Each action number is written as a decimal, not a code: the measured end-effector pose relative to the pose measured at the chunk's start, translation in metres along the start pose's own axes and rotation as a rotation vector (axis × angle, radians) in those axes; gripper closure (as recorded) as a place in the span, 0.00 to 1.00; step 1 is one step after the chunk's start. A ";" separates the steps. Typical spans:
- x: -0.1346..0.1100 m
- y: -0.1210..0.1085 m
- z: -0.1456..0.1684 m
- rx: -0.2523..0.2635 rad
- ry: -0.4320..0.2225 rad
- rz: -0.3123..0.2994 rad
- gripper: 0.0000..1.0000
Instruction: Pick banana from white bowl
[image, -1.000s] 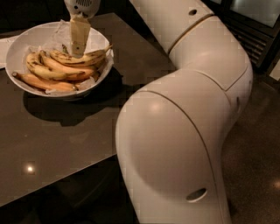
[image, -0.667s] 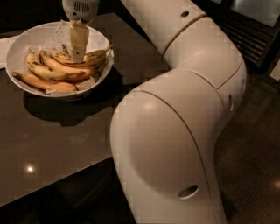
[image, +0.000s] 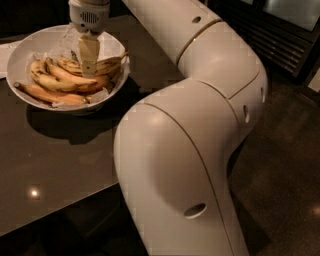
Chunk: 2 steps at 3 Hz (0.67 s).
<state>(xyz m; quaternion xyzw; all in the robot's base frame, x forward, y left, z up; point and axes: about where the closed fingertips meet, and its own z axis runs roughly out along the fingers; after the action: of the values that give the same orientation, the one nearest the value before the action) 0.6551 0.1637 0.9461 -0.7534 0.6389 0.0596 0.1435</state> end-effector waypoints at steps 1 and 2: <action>0.002 -0.003 0.011 -0.017 0.012 0.009 0.34; 0.004 -0.007 0.021 -0.035 0.014 0.020 0.34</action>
Offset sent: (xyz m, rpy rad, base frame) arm -0.0065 -0.0216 -0.0249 -0.1166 0.1498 -0.0010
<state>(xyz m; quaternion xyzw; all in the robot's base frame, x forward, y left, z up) 0.6641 0.1673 0.9265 -0.7498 0.6463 0.0668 0.1253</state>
